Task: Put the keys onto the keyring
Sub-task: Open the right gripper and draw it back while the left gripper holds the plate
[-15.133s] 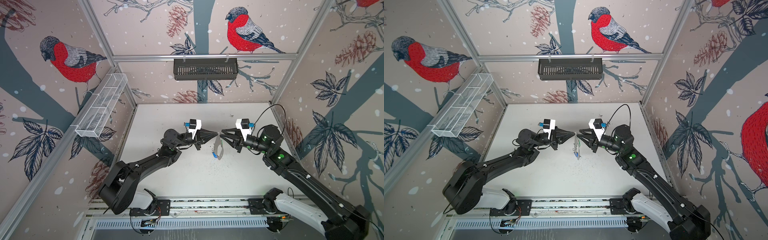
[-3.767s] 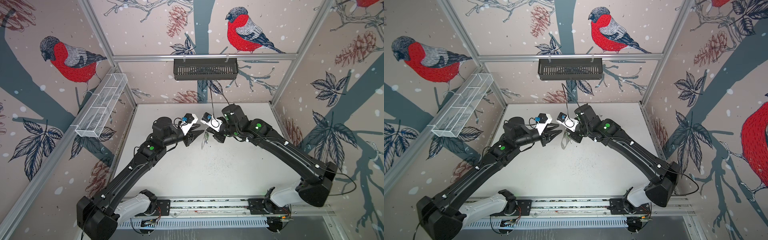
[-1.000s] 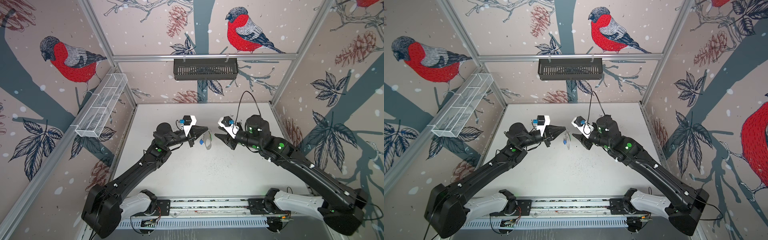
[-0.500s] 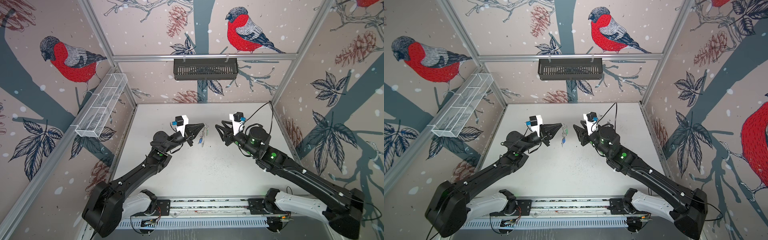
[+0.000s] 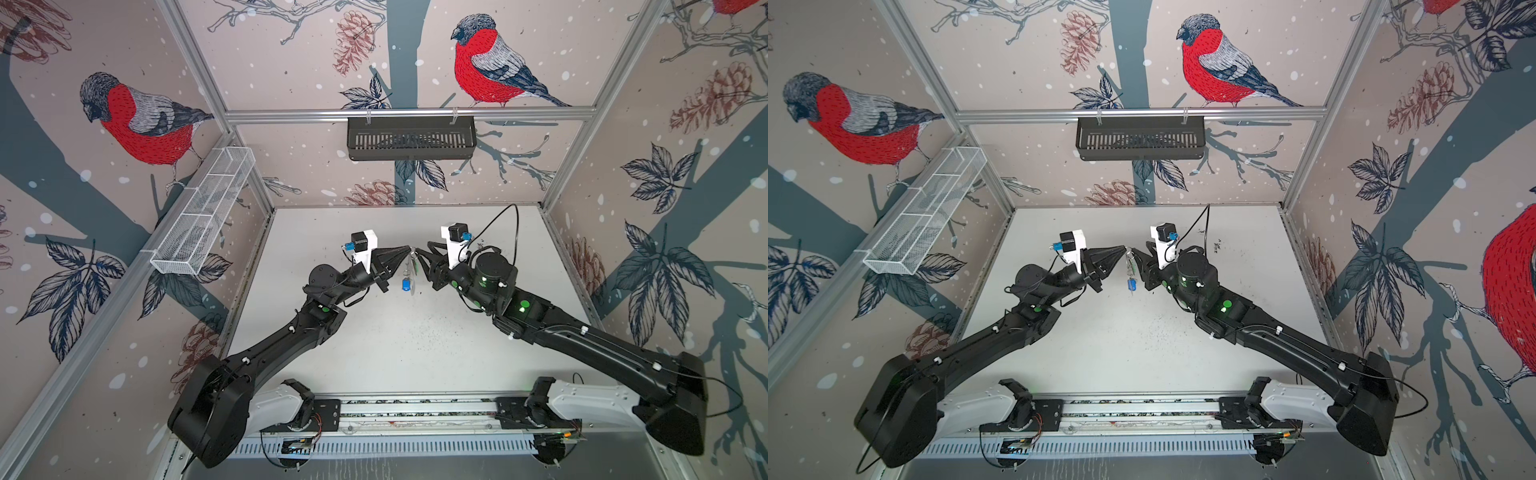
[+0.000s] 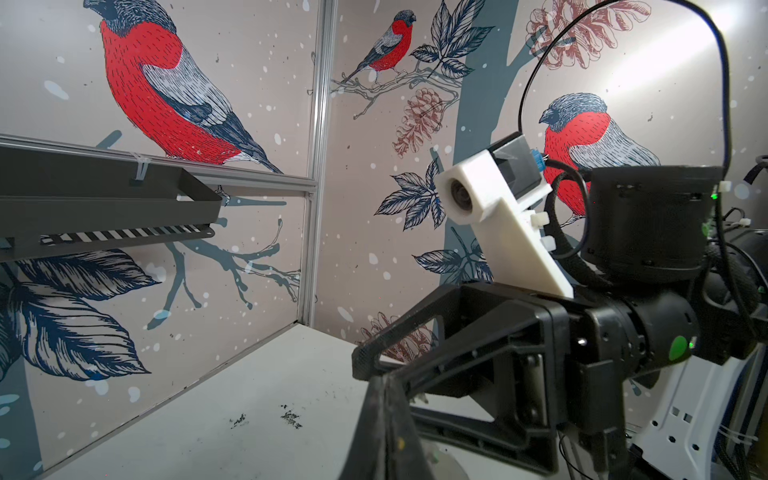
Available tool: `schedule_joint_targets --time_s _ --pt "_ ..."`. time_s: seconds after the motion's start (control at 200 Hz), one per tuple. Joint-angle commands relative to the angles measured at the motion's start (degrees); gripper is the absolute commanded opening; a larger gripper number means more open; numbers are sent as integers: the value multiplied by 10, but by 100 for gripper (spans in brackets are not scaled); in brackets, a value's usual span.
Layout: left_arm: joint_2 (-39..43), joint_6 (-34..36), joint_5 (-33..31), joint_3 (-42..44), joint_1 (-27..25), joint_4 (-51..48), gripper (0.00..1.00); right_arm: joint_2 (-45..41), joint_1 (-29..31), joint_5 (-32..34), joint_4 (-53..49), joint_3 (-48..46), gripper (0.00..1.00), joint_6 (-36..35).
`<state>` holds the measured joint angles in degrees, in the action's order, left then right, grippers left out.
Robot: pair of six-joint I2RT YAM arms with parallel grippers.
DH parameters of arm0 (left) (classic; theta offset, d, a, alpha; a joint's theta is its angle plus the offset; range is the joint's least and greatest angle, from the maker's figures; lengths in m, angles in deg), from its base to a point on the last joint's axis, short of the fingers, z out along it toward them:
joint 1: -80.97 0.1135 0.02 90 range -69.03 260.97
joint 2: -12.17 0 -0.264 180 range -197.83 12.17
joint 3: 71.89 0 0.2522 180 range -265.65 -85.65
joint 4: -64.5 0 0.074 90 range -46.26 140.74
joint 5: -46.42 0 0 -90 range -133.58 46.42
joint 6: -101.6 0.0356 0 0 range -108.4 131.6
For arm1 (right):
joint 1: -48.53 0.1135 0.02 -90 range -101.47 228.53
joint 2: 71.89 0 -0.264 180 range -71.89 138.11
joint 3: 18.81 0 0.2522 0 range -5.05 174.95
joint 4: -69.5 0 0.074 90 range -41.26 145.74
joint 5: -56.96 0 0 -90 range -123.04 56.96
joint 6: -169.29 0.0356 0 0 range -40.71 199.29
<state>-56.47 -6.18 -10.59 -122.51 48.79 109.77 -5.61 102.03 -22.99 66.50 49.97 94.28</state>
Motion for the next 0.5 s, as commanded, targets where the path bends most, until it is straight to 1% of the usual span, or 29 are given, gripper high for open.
schedule_joint_targets --time_s 0.0,0.495 --pt "-2 -6 4 0 -1 45 0 7 7 13 15 9 45 -7" --pt "-11 -22 19 6 -2 76 0 34 27 32 8 26 46 -17"
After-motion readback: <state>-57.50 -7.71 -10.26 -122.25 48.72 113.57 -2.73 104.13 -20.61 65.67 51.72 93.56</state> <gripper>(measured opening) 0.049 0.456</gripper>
